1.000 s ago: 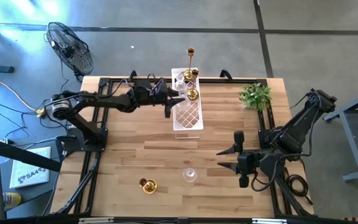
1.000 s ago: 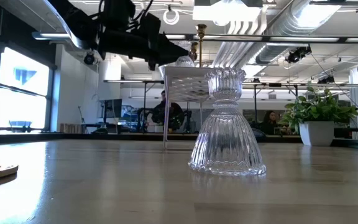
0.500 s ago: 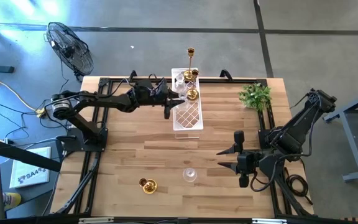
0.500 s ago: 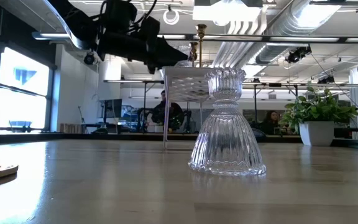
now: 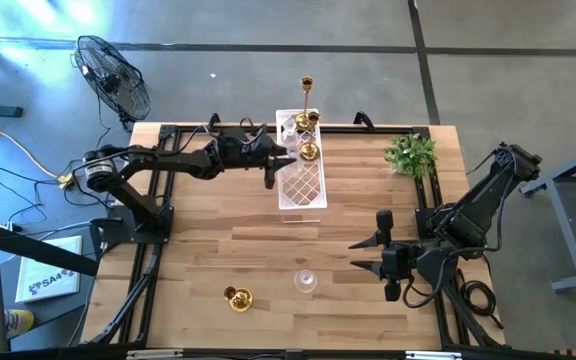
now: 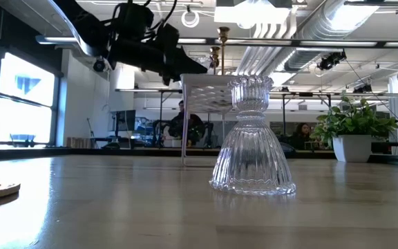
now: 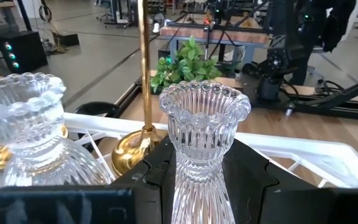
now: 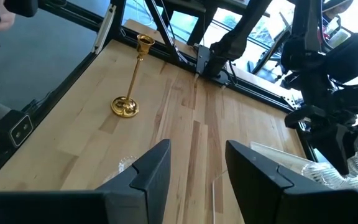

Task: Pick & Place candle stick holders
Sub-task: Put the top transparent candle holder on the shelf aligned with the other transparent candle holder

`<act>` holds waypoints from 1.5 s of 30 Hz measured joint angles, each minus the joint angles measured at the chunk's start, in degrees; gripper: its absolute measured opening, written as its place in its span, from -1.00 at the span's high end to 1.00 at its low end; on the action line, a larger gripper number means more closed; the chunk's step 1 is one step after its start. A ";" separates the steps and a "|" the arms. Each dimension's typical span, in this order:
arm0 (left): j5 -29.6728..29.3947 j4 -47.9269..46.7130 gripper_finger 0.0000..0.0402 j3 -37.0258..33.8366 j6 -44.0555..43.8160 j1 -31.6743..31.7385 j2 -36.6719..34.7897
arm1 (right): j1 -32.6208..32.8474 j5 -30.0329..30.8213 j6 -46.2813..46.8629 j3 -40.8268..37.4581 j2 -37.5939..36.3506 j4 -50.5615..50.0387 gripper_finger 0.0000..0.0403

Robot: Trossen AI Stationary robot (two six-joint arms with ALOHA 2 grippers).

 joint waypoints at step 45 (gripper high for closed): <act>3.32 -1.51 0.04 -0.13 -4.18 0.68 -2.60 | 0.00 -1.29 1.51 0.02 0.00 -0.61 0.26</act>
